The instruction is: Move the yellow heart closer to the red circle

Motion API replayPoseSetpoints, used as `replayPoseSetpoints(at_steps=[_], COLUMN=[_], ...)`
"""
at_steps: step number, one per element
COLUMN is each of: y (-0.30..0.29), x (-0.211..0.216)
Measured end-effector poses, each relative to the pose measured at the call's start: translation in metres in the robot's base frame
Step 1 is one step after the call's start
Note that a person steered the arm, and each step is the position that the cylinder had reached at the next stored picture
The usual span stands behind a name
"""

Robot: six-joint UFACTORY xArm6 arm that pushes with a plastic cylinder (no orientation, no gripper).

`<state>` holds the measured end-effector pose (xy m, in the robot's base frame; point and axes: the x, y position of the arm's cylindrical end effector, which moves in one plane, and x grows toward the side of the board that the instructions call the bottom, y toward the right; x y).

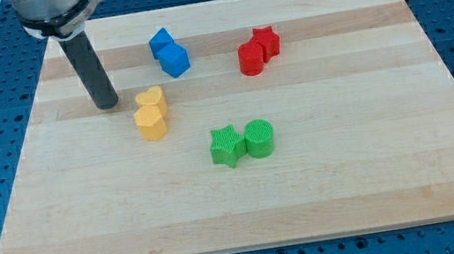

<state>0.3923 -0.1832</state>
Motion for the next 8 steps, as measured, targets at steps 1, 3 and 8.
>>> replayPoseSetpoints(at_steps=[1, 3, 8], y=[0.014, 0.096, 0.132], x=[0.019, 0.023, 0.014])
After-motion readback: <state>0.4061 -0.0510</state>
